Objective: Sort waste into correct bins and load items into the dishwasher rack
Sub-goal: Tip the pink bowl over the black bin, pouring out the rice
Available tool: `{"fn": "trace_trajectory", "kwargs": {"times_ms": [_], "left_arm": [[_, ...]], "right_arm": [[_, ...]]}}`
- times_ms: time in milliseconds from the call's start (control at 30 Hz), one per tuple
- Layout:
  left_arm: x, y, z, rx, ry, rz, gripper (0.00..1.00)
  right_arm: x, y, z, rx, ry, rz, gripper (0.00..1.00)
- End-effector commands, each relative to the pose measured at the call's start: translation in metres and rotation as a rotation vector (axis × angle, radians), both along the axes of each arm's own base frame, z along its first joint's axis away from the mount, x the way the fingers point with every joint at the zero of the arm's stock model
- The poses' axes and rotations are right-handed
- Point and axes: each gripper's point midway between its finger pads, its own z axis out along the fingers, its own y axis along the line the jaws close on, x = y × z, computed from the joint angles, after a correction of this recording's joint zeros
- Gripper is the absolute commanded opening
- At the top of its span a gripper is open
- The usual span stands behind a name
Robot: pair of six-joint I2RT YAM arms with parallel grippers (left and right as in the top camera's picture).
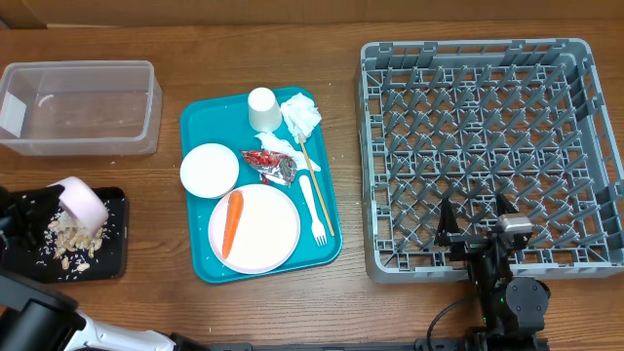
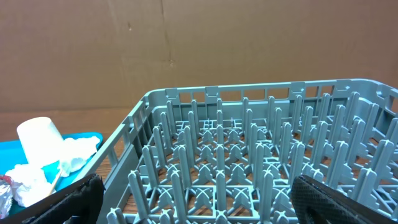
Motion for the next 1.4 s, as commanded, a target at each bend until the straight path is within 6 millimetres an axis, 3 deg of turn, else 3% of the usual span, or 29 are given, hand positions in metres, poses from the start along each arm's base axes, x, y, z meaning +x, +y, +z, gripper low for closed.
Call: {"fn": "trace_trajectory", "kwargs": {"times_ms": [0,233,367,633,933,1000,1067,1100,1200,1300,1367], "left_arm": [[-0.008,0.004,0.006,0.026,-0.024,0.013,0.04],[-0.010,0.012,0.002,0.058,-0.019,0.021,0.04],[-0.003,0.011,0.014,0.085,-0.124,0.003,0.04],[-0.004,0.014,0.003,0.088,-0.087,0.000,0.04],[0.000,0.015,0.010,0.142,-0.168,-0.023,0.04],[-0.006,0.017,-0.001,0.151,-0.090,-0.027,0.04],[-0.023,0.023,-0.030,0.113,0.161,0.027,0.04],[-0.026,0.024,-0.032,0.121,0.177,0.025,0.04],[-0.012,0.021,-0.013,0.141,0.006,-0.007,0.04],[-0.011,0.021,-0.012,0.116,0.013,0.009,0.04],[-0.005,0.020,-0.001,0.142,-0.089,-0.010,0.04]], "right_arm": [[0.000,-0.002,-0.002,0.004,-0.004,-0.010,1.00],[0.000,-0.002,-0.002,0.004,-0.004,-0.010,1.00],[0.000,-0.002,-0.002,0.004,-0.004,-0.010,1.00],[0.000,-0.002,-0.002,0.004,-0.004,-0.010,1.00],[0.000,-0.002,-0.002,0.004,-0.004,-0.010,1.00],[0.000,-0.002,-0.002,0.004,-0.004,-0.010,1.00],[0.000,-0.002,-0.002,0.004,-0.003,-0.010,1.00],[0.000,-0.002,-0.002,0.004,-0.004,-0.010,1.00],[0.000,-0.002,-0.002,0.004,-0.003,-0.010,1.00],[0.000,-0.002,-0.002,0.004,-0.004,-0.010,1.00],[0.000,-0.002,-0.002,0.004,-0.004,-0.010,1.00]]}}
